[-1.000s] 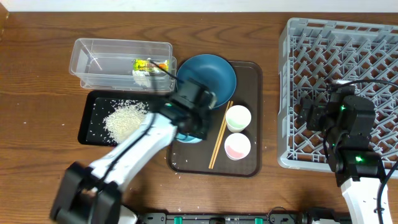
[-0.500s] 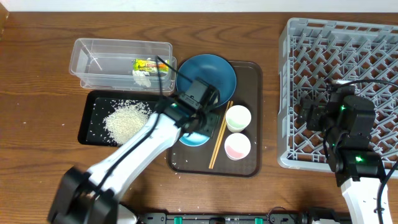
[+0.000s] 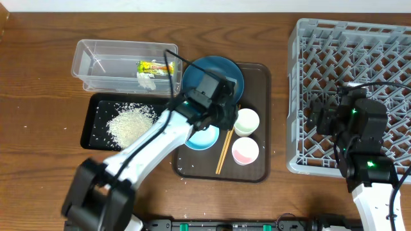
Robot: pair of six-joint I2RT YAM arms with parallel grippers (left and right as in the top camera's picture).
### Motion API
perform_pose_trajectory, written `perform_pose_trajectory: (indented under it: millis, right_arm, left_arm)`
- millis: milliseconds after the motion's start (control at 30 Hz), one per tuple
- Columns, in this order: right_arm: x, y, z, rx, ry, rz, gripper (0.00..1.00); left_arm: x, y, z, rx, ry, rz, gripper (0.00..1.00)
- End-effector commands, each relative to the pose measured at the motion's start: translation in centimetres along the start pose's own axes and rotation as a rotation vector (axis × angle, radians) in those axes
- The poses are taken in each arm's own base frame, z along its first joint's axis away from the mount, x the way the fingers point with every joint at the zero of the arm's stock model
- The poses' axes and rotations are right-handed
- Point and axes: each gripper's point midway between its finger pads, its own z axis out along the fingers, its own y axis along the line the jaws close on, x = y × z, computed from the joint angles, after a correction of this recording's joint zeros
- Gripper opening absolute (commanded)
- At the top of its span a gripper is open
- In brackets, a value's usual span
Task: Sort waste into correct bins and load items into the dishwasher rack
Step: 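Set the emptied light-blue bowl back on the brown tray with the left gripper, then grasp the white cup with the left gripper and lift it toward the right gripper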
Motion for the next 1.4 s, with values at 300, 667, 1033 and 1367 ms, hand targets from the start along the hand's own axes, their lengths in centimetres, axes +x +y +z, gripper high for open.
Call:
perform_pose_trajectory:
  millis: [300, 667, 1033, 1367]
  right_arm:
    - [-0.7, 0.6, -0.3, -0.017, -0.012, 0.005, 0.99]
    - [-0.9, -1.3, -0.2, 0.089, -0.022, 0.056, 0.99]
    - [-1.4, 13.8, -2.0, -0.904, -0.084, -0.186, 0.99]
    - [-0.6, 19.7, -3.5, -1.276, -0.144, -0.299, 0.99]
  left_arm:
    - [0.1, -0.5, 2.9, 0.078, 0.030, -0.047, 0.07]
    - [-5.5, 0.6, -4.3, 0.363, -0.114, -0.328, 0.06]
    - [-8.3, 4.6, -8.4, 0.586, -0.086, -0.838, 0.06]
    - [-10.3, 0.6, -10.3, 0.770, -0.068, -0.791, 0.06]
